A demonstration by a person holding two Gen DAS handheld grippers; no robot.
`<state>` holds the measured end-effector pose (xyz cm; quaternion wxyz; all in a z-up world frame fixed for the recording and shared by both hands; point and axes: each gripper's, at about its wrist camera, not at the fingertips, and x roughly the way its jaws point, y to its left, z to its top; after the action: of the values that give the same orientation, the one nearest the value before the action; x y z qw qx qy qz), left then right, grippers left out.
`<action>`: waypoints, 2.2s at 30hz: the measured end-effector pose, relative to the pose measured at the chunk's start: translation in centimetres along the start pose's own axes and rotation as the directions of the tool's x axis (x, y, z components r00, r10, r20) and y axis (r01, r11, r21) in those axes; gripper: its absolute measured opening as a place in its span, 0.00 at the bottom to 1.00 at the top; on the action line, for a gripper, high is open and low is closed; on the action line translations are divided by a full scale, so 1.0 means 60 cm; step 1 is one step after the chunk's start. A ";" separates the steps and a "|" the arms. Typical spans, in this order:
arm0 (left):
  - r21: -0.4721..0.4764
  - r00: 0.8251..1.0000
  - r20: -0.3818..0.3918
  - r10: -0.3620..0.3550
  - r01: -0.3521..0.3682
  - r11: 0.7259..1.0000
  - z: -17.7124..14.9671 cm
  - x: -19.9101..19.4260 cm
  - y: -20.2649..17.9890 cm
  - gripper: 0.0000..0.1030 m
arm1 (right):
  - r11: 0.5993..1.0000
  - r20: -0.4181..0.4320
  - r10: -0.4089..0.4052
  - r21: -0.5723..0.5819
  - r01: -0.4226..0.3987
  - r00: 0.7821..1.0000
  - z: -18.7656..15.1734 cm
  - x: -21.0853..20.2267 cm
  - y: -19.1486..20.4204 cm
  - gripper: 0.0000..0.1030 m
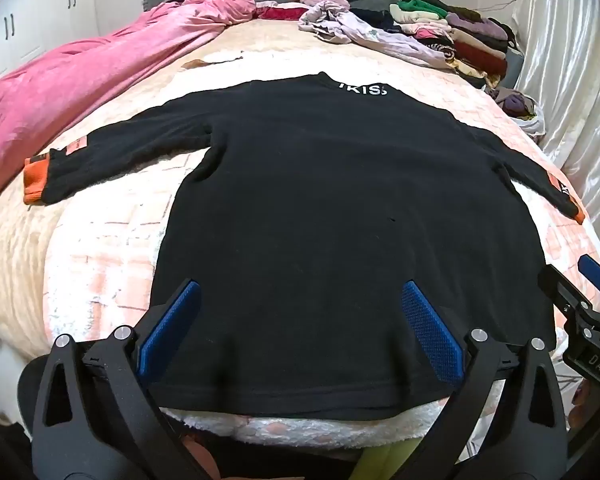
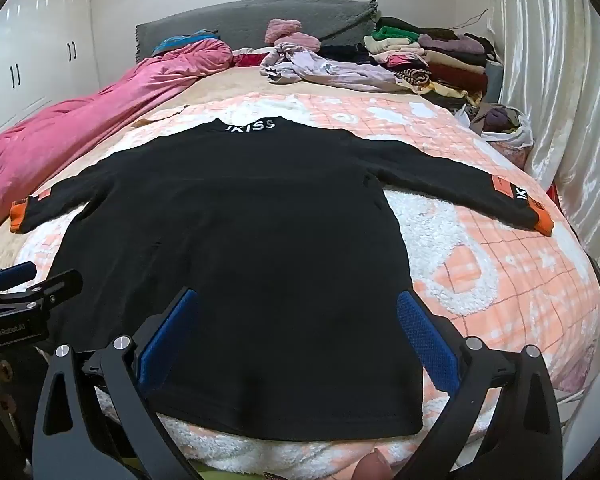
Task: Fold small clothes
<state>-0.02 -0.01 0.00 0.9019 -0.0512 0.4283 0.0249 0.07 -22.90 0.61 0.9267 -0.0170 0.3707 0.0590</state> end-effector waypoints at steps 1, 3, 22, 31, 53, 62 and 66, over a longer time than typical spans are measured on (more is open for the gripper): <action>0.000 1.000 0.002 0.000 0.000 1.000 0.000 0.000 0.000 0.91 | 1.000 0.002 -0.001 0.001 0.001 1.000 0.000 0.000 0.000 0.96; -0.001 1.000 0.002 0.000 0.000 1.000 0.000 0.000 0.000 0.91 | 1.000 0.004 -0.003 0.000 0.003 1.000 0.001 0.000 0.001 0.96; 0.001 1.000 0.002 0.005 -0.005 1.000 0.009 -0.002 0.008 0.91 | 1.000 0.004 0.008 -0.015 -0.008 1.000 0.007 0.005 0.010 0.96; 0.005 1.000 0.007 0.008 -0.008 1.000 0.006 -0.002 0.005 0.91 | 1.000 0.004 0.006 -0.018 -0.006 1.000 0.007 0.006 0.012 0.96; 0.010 1.000 0.007 0.016 -0.016 1.000 0.007 0.002 0.001 0.91 | 1.000 0.004 0.007 -0.018 -0.006 1.000 0.008 0.008 0.014 0.96; 0.020 1.000 0.004 0.013 -0.013 1.000 0.017 0.011 -0.006 0.92 | 1.000 0.007 0.007 -0.017 -0.007 1.000 0.008 0.009 0.015 0.96; 0.028 1.000 0.006 0.015 -0.015 0.999 0.027 0.018 -0.010 0.91 | 1.000 0.005 -0.001 -0.019 0.001 1.000 0.011 0.012 0.018 0.96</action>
<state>2.00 -0.43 0.23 0.9034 -0.0353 0.4265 0.0256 0.95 -21.73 0.60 0.9275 -0.0259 0.3677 0.0621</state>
